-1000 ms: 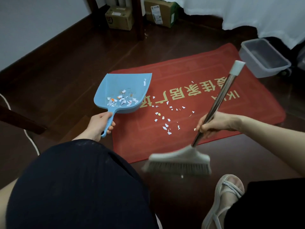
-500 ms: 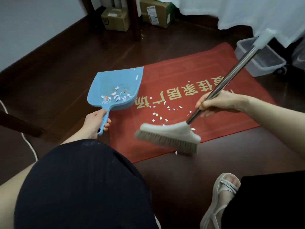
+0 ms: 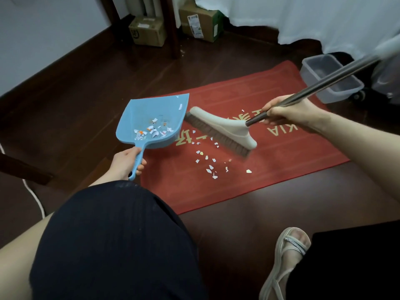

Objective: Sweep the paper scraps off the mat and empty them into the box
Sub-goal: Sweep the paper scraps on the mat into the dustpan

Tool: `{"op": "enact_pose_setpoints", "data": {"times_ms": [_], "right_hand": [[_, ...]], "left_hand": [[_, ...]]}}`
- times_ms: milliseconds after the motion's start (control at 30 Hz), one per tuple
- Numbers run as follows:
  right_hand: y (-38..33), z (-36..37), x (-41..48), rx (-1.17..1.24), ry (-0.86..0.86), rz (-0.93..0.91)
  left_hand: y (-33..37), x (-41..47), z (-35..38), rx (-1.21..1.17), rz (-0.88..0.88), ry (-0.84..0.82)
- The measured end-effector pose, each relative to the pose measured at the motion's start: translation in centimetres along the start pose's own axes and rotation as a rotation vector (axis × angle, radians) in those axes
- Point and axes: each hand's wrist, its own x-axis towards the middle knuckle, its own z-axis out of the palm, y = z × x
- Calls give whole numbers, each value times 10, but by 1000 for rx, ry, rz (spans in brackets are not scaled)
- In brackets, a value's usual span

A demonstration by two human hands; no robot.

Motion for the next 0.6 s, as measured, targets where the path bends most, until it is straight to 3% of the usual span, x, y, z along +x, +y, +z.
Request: {"op": "enact_pose_setpoints", "data": {"times_ms": [433, 600], "right_hand": [[35, 79, 0, 54, -114, 220], [31, 88, 18, 54, 160, 175]], "left_hand": [[-20, 7, -2, 59, -60, -52], [-23, 12, -7, 78, -52, -18]]}}
